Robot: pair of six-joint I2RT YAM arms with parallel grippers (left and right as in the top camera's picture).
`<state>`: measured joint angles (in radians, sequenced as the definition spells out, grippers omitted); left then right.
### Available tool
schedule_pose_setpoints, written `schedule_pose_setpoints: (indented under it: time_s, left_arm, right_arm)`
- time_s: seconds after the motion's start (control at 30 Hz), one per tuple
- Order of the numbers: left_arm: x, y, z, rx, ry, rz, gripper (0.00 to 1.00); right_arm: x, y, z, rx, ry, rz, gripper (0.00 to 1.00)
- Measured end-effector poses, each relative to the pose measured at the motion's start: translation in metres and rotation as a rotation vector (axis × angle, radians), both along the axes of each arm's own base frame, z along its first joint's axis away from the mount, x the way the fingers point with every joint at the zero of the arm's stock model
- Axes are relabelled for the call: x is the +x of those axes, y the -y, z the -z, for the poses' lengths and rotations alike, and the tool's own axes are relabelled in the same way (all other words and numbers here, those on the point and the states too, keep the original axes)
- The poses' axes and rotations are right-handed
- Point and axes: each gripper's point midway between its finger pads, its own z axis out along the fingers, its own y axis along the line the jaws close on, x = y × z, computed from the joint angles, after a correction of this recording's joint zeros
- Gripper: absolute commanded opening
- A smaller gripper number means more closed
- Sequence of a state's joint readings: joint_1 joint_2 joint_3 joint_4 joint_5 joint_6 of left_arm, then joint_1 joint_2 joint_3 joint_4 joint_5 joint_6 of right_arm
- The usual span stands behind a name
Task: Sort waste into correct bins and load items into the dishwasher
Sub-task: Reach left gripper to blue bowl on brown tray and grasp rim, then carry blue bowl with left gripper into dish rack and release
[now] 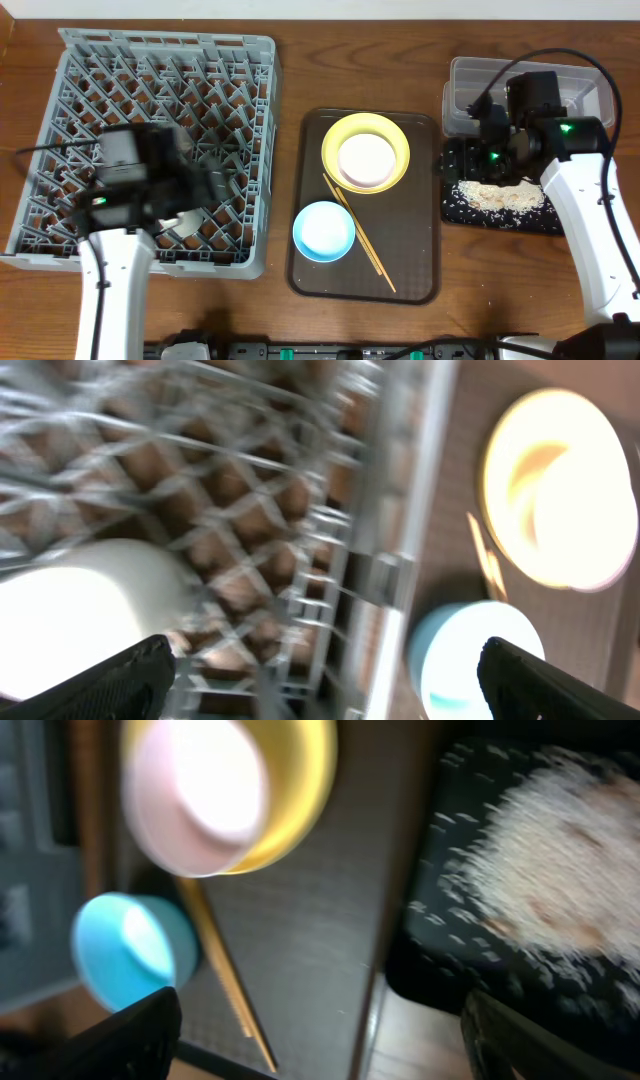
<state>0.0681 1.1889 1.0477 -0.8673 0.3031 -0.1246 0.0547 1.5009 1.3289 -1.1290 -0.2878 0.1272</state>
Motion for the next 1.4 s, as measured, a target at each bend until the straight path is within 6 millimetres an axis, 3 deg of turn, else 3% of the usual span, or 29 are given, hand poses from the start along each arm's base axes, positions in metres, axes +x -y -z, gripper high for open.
schedule_pose_setpoints:
  time_s: [0.3,0.53,0.67,0.77,0.9,1.03,1.13,1.4]
  left_arm:
    - [-0.03,0.113,0.019,0.059,-0.064,0.368,0.99]
    - [-0.058,0.187,0.054,0.108,-0.119,0.633,0.99]
    - [-0.067,0.218,0.077,0.128,-0.137,0.726,0.87]
    - [-0.071,0.223,0.098,0.199,-0.167,0.754,0.87]
    - [-0.069,0.214,0.132,0.378,-0.2,0.76,0.81]
    - [-0.066,0.206,0.151,0.512,-0.202,0.763,0.65]
    - [-0.067,0.203,0.162,0.579,-0.209,0.776,0.39]
    - [-0.066,0.204,0.164,0.618,-0.187,0.788,0.12]
  right_arm:
    - [-0.008,0.057,0.006,-0.094,-0.065,0.201,0.92]
    - [-0.01,0.063,0.007,-0.107,-0.075,0.219,0.93]
    - [-0.011,0.063,0.007,-0.108,-0.077,0.219,0.94]
    - [-0.011,0.063,0.007,-0.107,-0.075,0.219,0.93]
    - [-0.011,0.063,0.007,-0.107,-0.075,0.219,0.93]
    - [-0.011,0.063,0.007,-0.108,-0.076,0.219,0.94]
    - [-0.011,0.063,0.007,-0.108,-0.077,0.219,0.93]
    - [-0.012,0.063,0.007,-0.108,-0.079,0.219,0.93]
